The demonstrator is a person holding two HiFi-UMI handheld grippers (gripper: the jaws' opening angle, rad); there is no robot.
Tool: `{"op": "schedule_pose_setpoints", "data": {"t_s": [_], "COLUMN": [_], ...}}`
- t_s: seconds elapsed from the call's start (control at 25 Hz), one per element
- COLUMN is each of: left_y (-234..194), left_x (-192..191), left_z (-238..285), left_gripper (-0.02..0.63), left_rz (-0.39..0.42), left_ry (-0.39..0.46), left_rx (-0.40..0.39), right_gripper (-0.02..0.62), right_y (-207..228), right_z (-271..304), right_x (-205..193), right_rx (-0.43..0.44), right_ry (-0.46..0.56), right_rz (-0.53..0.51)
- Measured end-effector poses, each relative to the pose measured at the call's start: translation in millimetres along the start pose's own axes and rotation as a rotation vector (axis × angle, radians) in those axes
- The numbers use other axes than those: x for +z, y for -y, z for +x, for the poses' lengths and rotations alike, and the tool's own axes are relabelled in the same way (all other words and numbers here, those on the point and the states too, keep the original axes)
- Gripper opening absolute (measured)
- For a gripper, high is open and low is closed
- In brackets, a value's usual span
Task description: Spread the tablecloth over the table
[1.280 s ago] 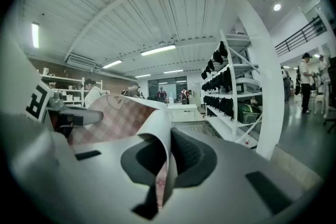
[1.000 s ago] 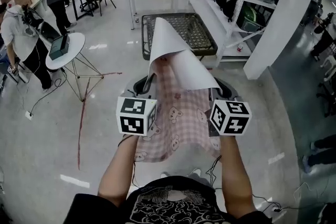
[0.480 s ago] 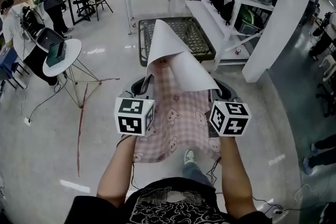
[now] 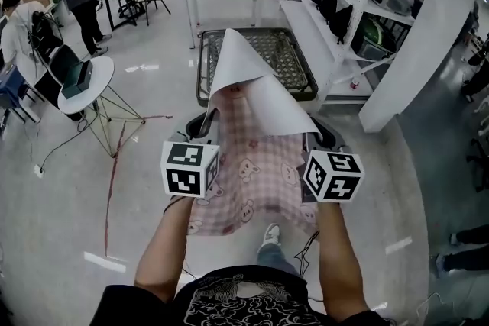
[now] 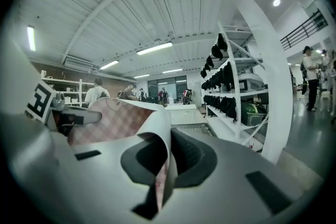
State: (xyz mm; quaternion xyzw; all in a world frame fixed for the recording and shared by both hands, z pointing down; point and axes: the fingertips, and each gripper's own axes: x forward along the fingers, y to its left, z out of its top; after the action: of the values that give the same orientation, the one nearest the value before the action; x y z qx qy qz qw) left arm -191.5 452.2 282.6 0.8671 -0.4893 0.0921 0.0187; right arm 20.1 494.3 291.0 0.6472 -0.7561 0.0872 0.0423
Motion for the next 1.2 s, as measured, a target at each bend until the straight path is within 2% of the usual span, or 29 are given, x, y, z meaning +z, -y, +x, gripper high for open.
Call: {"op": "schedule_pose_setpoints", "data": {"t_s": [0.48,0.92,1.2], "left_y": [12.3,0.2,-23.5], "left_x": [18.2,29.3,32.4], "left_z": [120.9,169.4,206.8], "left_gripper": [0.009,0.009,0.009], "left_rz": [-0.018,-0.014,-0.016], "left_ry": [-0.045,-0.046,-0.039], "left_rx": [0.114,0.161,0.175], "right_gripper": [0.006,0.006,0.006], "right_y": [104.3,134.2,146.3], "right_z": [97.2,148.3,191.0], "right_x": [22.2,35.9,43.9], "right_rx": [0.094,0.137,0.142], "right_ry": [-0.018,-0.017,-0.012], "right_rz": [0.003,-0.010,-0.019]}}
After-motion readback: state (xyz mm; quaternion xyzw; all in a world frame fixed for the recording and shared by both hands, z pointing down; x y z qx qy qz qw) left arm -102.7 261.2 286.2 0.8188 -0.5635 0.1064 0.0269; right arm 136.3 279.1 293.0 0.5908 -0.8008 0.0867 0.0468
